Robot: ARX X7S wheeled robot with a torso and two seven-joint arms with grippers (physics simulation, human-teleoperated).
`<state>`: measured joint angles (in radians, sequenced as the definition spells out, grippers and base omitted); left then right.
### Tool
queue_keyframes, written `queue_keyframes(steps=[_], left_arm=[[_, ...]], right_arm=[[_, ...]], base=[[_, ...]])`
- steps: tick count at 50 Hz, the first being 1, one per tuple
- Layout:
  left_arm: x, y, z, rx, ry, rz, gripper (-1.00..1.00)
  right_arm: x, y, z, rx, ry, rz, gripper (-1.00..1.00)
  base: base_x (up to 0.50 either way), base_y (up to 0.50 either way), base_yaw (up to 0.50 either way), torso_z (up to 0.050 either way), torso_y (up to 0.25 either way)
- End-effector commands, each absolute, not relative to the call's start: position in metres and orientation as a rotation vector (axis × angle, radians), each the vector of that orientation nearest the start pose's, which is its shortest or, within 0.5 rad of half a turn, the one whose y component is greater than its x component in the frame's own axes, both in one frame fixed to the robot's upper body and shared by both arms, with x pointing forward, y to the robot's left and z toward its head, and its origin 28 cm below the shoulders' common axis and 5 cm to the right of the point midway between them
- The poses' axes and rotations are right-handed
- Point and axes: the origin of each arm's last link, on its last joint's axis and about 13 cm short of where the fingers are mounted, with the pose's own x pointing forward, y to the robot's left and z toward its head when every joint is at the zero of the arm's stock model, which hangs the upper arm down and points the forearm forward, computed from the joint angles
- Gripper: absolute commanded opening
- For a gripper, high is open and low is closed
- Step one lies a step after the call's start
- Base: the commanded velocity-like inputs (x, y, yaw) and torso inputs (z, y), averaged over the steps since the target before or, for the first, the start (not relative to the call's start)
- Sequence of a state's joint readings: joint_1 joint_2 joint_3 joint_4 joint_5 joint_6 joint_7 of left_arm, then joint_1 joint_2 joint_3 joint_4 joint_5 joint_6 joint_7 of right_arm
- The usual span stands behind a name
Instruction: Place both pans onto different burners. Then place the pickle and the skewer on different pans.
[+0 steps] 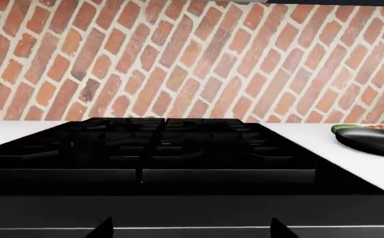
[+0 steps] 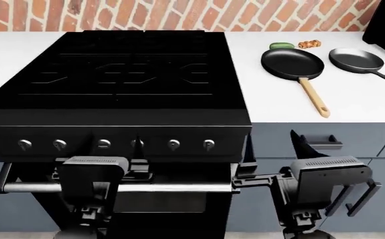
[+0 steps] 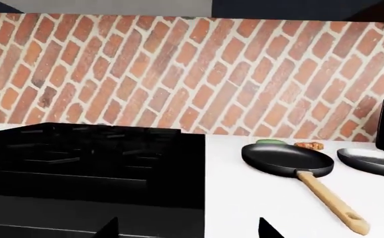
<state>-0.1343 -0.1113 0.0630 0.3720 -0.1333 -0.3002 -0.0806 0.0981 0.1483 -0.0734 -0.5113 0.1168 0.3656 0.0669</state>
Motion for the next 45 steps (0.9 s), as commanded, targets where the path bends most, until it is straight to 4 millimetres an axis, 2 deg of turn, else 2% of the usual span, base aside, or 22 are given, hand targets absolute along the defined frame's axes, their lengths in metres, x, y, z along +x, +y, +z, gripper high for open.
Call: queue_keyframes(steps=[1,21,45], left_arm=[[0.23,0.211,0.138,0.012,-0.281,-0.035,1.0],[0.228,0.214,0.143,0.012,-0.305,-0.02,1.0],[0.219,0.211,0.152,0.039,-0.371,-0.014,1.0]], right_arm=[[0.204,-0.106,0.154,-0.064,-0.319,0.109,1.0],[0.197,-0.107,0.158,-0.063,-0.326,0.104,1.0],[0.188,-0.105,0.167,-0.074,-0.378,0.102,1.0]], base=[[0.0,0.0,0.0,0.05,0.0],[0.0,-0.46,0.0,0.049,0.0],[0.0,-0.5,0.0,0.0,0.0]])
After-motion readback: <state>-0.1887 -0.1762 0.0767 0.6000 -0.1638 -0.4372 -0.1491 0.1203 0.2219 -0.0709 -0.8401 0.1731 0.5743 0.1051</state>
